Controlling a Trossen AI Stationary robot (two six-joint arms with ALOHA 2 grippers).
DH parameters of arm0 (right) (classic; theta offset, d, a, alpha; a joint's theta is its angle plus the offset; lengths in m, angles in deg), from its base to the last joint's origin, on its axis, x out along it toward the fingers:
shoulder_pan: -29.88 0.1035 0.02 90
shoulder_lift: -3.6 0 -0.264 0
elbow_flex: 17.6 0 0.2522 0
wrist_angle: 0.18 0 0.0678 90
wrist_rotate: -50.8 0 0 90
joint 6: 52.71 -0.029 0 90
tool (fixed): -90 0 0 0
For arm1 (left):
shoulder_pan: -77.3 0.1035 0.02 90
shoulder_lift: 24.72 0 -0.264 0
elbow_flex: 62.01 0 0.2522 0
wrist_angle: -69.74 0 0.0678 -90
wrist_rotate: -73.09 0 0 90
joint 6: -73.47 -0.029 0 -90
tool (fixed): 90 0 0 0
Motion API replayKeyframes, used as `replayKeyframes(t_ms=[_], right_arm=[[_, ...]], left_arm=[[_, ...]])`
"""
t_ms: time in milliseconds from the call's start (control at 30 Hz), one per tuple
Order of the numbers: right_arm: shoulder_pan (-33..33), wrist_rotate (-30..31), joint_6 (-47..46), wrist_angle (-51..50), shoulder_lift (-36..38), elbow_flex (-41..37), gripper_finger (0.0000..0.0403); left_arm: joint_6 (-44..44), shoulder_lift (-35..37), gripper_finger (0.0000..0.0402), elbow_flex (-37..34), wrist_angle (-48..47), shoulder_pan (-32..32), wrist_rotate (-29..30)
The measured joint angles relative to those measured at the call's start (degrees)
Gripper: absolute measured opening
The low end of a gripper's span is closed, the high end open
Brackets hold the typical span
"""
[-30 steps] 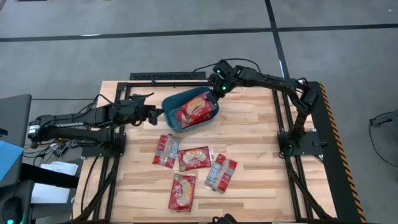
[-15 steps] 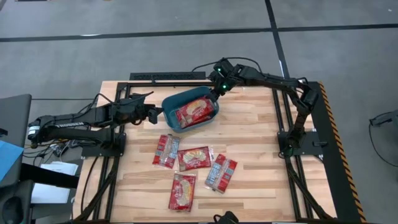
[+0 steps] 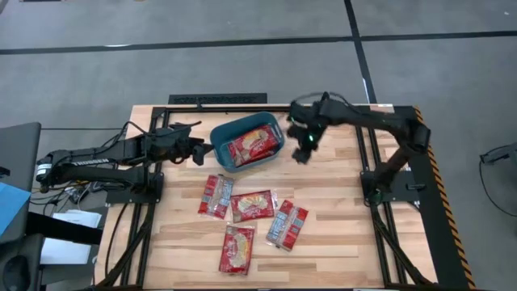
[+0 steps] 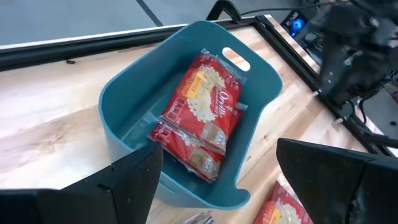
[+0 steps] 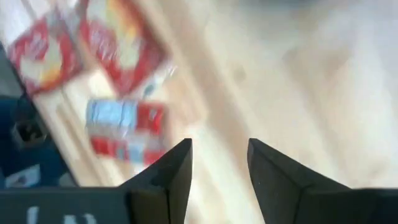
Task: Sort popcorn bags into baskets
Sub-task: Put the red popcorn bag into the blue bin
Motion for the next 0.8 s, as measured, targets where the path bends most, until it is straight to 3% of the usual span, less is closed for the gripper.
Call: replayKeyframes(t_ms=[233,433,533,800], right_arm=[[15.60,0.22,-16.02,11.03,9.45,-16.51,0.0196],[23.95,2.56,-25.98,29.30,7.55,-24.60,0.0261],[25.57,4.99,-20.93,33.62,3.86,-24.81,0.0282],[32.22,7.72,9.12,37.19,-4.98,-22.56,0.0283]], left_arm=[[-2.41,0.01,0.0303,0.00,0.00,0.00,-1.47],[-3.69,0.00,0.0303,0.00,0.00,0.00,-2.21],[-3.69,0.01,0.0303,0.00,-0.02,0.00,-2.36],[-5.16,0.02,0.0303,0.00,-1.35,0.00,-2.95]])
